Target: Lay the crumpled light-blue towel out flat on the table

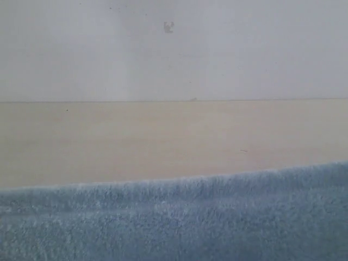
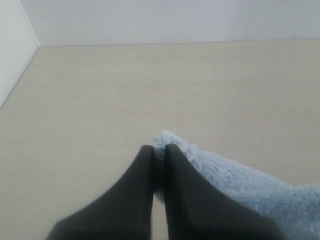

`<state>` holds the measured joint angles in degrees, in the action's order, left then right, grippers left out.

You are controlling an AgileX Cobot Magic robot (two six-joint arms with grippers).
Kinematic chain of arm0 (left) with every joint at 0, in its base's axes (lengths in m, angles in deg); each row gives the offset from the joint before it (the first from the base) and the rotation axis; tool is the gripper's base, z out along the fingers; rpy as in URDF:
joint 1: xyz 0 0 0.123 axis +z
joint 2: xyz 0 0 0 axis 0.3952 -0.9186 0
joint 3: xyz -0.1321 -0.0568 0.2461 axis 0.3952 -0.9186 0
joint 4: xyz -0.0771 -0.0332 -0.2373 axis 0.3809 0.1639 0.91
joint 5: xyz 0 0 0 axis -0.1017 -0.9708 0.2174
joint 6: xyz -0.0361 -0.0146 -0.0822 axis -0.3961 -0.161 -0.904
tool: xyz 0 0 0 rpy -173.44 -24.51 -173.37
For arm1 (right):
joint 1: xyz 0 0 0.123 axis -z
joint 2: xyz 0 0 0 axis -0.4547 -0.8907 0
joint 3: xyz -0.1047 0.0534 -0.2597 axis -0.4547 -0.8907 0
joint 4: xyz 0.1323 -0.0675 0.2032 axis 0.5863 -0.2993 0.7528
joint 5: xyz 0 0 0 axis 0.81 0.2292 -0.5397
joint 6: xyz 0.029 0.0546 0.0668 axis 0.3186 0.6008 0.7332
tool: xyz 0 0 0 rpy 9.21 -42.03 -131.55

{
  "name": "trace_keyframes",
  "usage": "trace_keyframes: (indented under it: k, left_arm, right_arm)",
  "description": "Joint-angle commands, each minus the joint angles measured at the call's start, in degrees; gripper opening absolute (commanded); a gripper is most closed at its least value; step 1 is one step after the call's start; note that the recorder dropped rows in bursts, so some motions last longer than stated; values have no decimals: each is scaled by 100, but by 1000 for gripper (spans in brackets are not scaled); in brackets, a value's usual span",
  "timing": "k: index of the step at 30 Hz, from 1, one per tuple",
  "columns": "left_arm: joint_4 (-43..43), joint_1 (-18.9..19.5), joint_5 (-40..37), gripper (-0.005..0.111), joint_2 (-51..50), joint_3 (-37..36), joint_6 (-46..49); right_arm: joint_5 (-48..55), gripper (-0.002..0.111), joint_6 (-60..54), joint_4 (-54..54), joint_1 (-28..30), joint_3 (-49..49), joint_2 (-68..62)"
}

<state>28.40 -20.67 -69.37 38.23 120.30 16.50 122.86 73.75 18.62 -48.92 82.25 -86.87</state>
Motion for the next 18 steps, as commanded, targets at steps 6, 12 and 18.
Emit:
trace_keyframes:
  k: [6,12,18]
  left_arm:
    - [-78,-153,36,4,-1095,317,43]
    - [-823,-515,36,4,-2811,317,0]
    - [-1423,-515,823,4,-4258,317,-64]
  right_arm:
    - [313,0,-537,323,-567,200,-1079]
    - [313,0,78,-785,-1248,200,-2764]
    - [-1542,0,116,37,325,200,-4700]
